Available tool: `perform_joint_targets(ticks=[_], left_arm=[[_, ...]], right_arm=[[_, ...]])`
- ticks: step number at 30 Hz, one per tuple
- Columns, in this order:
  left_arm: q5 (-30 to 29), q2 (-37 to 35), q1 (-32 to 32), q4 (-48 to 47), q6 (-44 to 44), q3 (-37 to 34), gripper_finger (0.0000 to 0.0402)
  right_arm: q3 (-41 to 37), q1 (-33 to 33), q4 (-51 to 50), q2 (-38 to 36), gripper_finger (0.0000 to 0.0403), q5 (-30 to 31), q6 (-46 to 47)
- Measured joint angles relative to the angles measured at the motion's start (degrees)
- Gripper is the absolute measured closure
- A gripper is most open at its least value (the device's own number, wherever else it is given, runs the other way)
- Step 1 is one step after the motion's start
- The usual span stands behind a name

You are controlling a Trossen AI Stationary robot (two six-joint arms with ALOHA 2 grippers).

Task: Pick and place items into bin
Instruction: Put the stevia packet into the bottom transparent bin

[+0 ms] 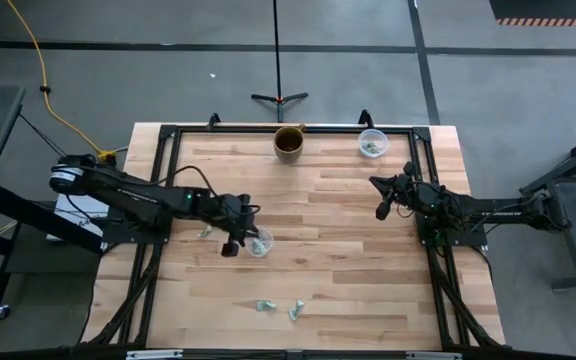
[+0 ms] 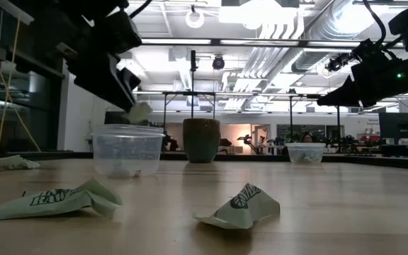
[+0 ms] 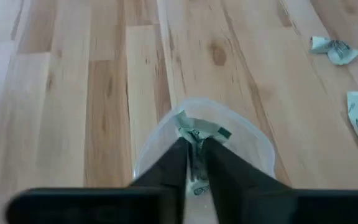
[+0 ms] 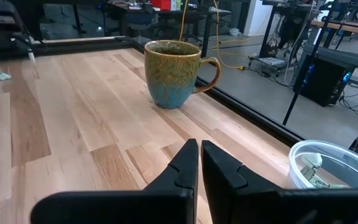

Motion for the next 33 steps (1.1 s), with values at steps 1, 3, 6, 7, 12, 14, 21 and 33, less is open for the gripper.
perform_joint_targets(ticks=[1, 3, 6, 7, 12, 14, 21, 33], left_arm=[[-0.1, 0.1, 0.0, 0.0, -0.5, 0.0, 0.0290], [-1.3, 0.1, 0.0, 0.8, -1.7, -0.1, 0.0253], [-1.8, -0.9, 0.0, -1.5, -3.1, -0.1, 0.0198], [-1.9, -1.6, 0.0, -2.8, -3.2, 0.0, 0.0182], [-9.9, -5.9, 0.0, -22.0, -13.4, 2.2, 0.0123], [-13.2, -7.5, 0.0, -30.1, -21.3, 2.4, 0.0114], [-9.9, -8.4, 0.0, -40.7, -39.8, -1.1, 0.0121], [-8.3, -8.4, 0.0, -38.7, -46.5, -8.1, 0.0131]], right_arm=[[0.0, 0.0, 0.2, 0.0, 0.0391, -0.1, 0.0], [0.0, 0.0, 0.0, -0.1, 0.0391, -0.2, 0.0], [0.0, 0.0, 0.2, -0.1, 0.0391, -0.2, 0.0], [0.0, 0.0, 0.2, -0.1, 0.0391, -0.3, 0.0], [0.0, 0.0, 0.5, 0.0, 0.0391, -0.3, 0.0], [0.0, 0.0, 0.5, 0.0, 0.0391, -0.3, 0.0], [0.0, 0.0, 0.5, 0.0, 0.0391, -0.1, 0.0], [0.0, 0.0, 0.5, 0.0, 0.0391, -0.5, 0.0]])
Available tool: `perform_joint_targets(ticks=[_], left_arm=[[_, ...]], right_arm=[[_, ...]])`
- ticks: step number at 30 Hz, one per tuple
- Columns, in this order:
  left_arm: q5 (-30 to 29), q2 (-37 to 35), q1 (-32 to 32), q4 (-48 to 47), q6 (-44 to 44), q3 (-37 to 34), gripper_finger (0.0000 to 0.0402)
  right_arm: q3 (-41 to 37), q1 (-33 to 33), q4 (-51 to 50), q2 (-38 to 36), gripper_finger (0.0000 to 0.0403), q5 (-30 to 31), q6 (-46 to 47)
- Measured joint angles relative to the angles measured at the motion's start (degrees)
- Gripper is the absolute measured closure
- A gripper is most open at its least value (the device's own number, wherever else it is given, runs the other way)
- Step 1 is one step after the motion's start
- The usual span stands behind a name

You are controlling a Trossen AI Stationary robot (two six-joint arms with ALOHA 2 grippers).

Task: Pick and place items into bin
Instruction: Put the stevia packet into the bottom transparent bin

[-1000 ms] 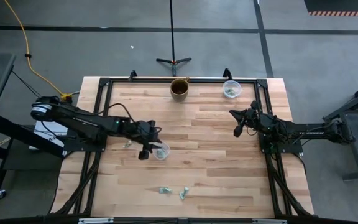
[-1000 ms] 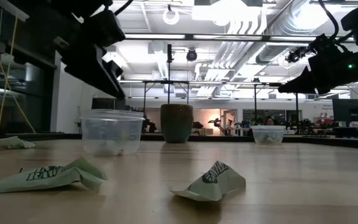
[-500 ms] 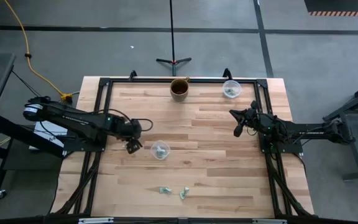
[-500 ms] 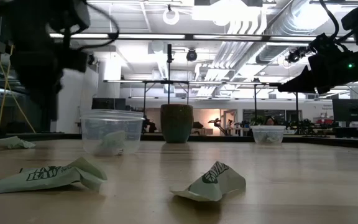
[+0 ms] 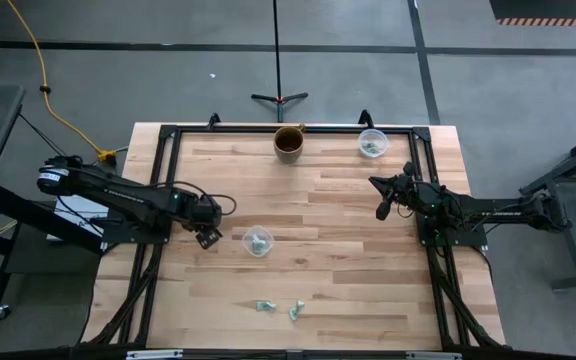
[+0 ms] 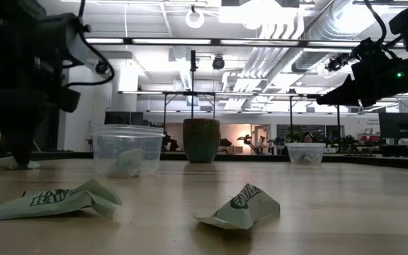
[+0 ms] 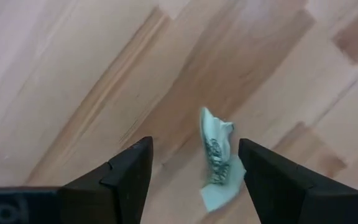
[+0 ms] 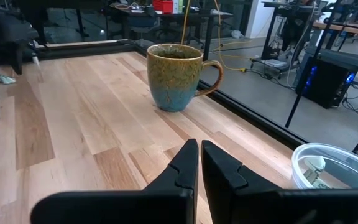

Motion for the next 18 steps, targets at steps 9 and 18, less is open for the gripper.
perform_joint_targets(ticks=[9, 18], left_arm=[[0.5, -0.1, 0.0, 2.6, 2.6, -2.5, 0.0188], [1.5, -2.9, 0.0, 4.8, 9.3, -2.9, 0.0380]], right_arm=[[0.0, 0.0, 0.0, 0.0, 0.0391, 0.1, 0.0], [0.0, 0.0, 0.0, 0.0, 0.0391, 0.5, -0.1]])
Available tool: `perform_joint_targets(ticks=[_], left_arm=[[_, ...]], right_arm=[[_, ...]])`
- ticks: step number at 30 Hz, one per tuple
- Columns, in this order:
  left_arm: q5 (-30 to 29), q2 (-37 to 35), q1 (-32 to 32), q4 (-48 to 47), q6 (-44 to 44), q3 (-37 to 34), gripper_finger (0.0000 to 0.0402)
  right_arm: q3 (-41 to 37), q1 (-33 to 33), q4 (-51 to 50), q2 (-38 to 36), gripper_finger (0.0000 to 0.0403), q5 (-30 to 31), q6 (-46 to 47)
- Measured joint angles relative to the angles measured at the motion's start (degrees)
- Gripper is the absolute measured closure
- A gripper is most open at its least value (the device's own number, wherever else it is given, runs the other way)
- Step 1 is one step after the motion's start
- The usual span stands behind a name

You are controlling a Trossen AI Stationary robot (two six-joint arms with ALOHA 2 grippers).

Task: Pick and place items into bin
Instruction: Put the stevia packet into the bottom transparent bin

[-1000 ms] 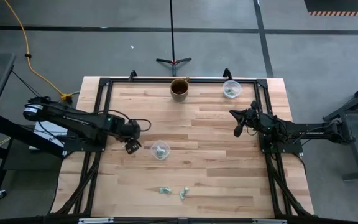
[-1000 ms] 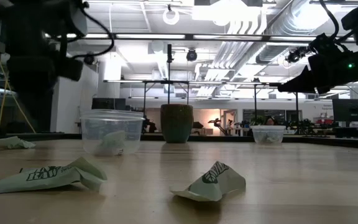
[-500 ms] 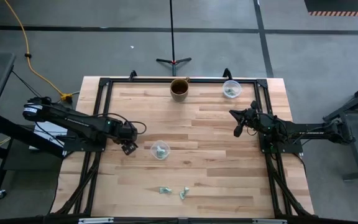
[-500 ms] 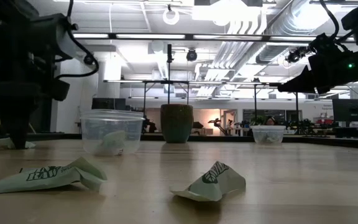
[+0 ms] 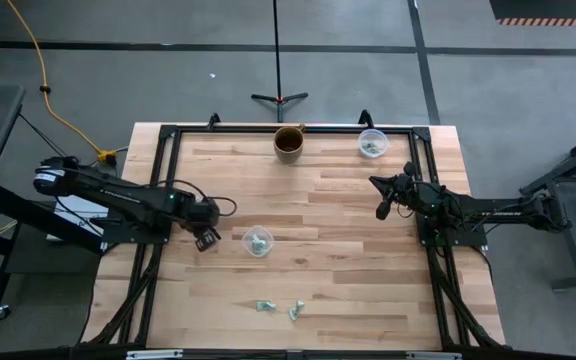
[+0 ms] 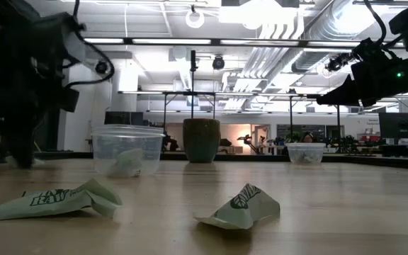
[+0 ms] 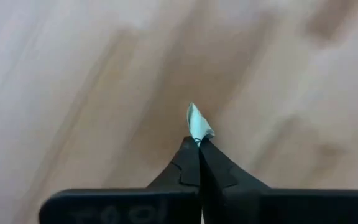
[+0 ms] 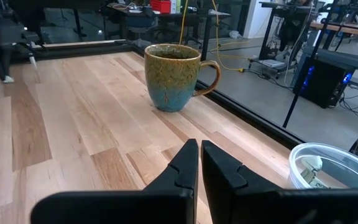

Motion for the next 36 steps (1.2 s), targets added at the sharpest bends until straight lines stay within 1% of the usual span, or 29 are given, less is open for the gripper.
perform_joint_targets(ticks=[3, 5, 7, 9, 11, 13, 15, 19, 23, 26, 30, 33, 36], left_arm=[[0.3, -3.7, -0.1, 5.4, 0.5, 0.3, 0.0361], [-1.6, -5.5, -0.1, 9.2, 2.4, 0.7, 0.0353], [-2.3, -6.4, -0.1, 15.8, 7.1, 1.2, 0.0363], [-2.2, -6.8, -0.1, 24.2, 14.1, 1.2, 0.0381], [0.0, -6.5, 0.0, 33.6, 20.5, 1.3, 0.0381], [3.0, -5.6, 0.0, 40.2, 24.7, 1.4, 0.0379], [4.3, -4.2, -0.1, 42.6, 26.6, 1.4, 0.0369], [4.7, 0.5, 0.0, 42.6, 26.7, 1.4, 0.0366], [11.7, 5.5, 0.0, 46.6, 28.4, 1.4, 0.0363], [12.4, 7.4, 0.0, 51.3, 28.5, 1.3, 0.0328], [12.2, 7.6, 0.0, 53.3, 27.2, 1.4, 0.0254], [10.3, 7.6, 0.0, 53.1, 25.4, 1.4, 0.0195], [11.4, 7.7, -0.3, 56.6, 22.7, 1.4, 0.0146]], right_arm=[[0.0, 0.0, 0.0, 0.0, 0.0391, 0.0, -0.1], [0.0, 0.0, 0.0, 0.0, 0.0391, 0.0, -0.1], [0.0, 0.0, 0.0, 0.0, 0.0391, 0.0, 0.0], [0.0, 0.0, 0.0, 0.0, 0.0391, 0.0, 0.0], [0.0, 0.0, 0.0, 0.0, 0.0391, 0.1, -0.1], [0.0, 0.0, -0.1, 0.0, 0.0391, 0.1, 0.0], [0.0, 0.0, -0.1, 0.0, 0.0391, -0.1, 0.0], [0.0, 0.0, -0.2, 0.0, 0.0391, -0.2, 0.0], [0.0, 0.0, -0.2, 0.0, 0.0391, 0.5, 0.0], [0.0, 0.0, -0.2, 0.0, 0.0391, 0.4, 0.0], [0.0, 0.0, -0.3, 0.0, 0.0391, 0.4, 0.0], [0.0, 0.0, -0.4, 0.0, 0.0391, 0.4, 0.0], [0.0, 0.0, -0.4, 0.0, 0.0391, 0.4, 0.0]])
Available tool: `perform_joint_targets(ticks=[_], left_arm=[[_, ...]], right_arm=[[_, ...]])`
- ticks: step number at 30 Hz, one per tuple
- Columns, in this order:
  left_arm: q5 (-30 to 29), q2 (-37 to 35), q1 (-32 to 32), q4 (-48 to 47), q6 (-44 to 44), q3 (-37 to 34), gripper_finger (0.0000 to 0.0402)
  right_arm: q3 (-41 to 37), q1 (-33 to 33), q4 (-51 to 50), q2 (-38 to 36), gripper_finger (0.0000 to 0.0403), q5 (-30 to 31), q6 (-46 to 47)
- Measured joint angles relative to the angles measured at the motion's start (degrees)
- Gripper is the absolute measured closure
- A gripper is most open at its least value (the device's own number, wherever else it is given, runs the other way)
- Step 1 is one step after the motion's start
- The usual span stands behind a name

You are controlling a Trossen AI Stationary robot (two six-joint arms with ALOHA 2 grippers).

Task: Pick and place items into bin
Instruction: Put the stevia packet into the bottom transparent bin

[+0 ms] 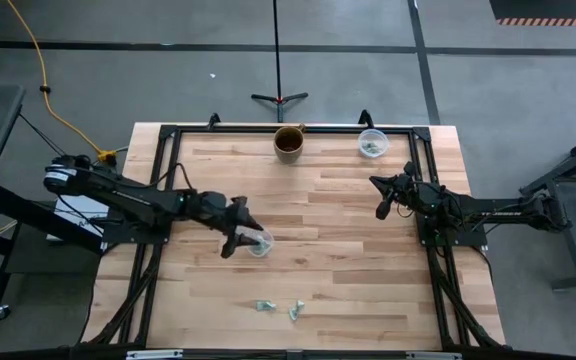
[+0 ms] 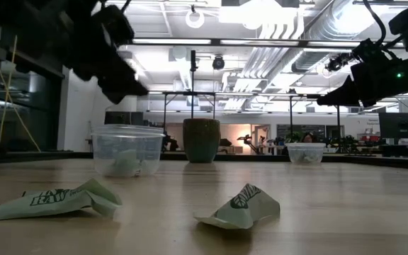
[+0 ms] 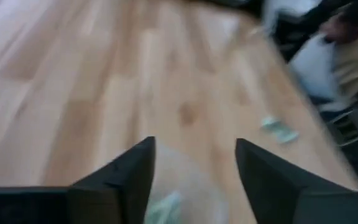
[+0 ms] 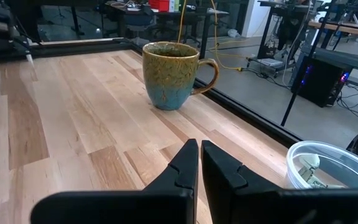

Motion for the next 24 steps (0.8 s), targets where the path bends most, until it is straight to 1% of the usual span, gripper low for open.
perform_joint_targets(ticks=[2, 5, 7, 9, 13, 15, 20, 24], left_arm=[[1.8, 0.0, -1.5, 3.7, -0.3, 0.0, 0.0123], [1.2, 0.0, -5.4, 8.7, 0.0, 0.0, 0.0106], [-0.8, 0.0, -8.3, 9.7, 0.6, 0.2, 0.0103], [-4.7, 0.0, -11.3, 8.4, 0.5, 0.8, 0.0104], [-12.8, 1.0, -17.1, 7.0, -2.1, 2.1, 0.0117], [-15.0, 2.1, -19.7, 5.1, -4.2, 3.0, 0.0126], [-16.1, 8.6, -25.5, 4.9, -10.3, 7.8, 0.0151], [-18.0, 15.8, -28.9, 1.3, -12.3, 13.9, 0.0173]], right_arm=[[0.0, 0.0, 0.0, 0.0, 0.0391, 0.0, -0.1], [0.0, 0.0, -0.1, 0.0, 0.0391, -0.2, 0.0], [0.0, 0.0, -0.1, 0.0, 0.0391, -0.8, 0.2], [0.0, 0.0, -0.1, 0.0, 0.0391, -1.6, 0.2], [0.0, 0.0, -0.2, 0.0, 0.0391, -4.3, 0.2], [0.0, 0.0, -0.4, 0.0, 0.0391, -5.6, 0.2], [0.0, 0.0, -1.1, 0.0, 0.0391, -8.0, 0.5], [0.0, 0.0, -1.7, 0.0, 0.0391, -9.2, 2.0]])
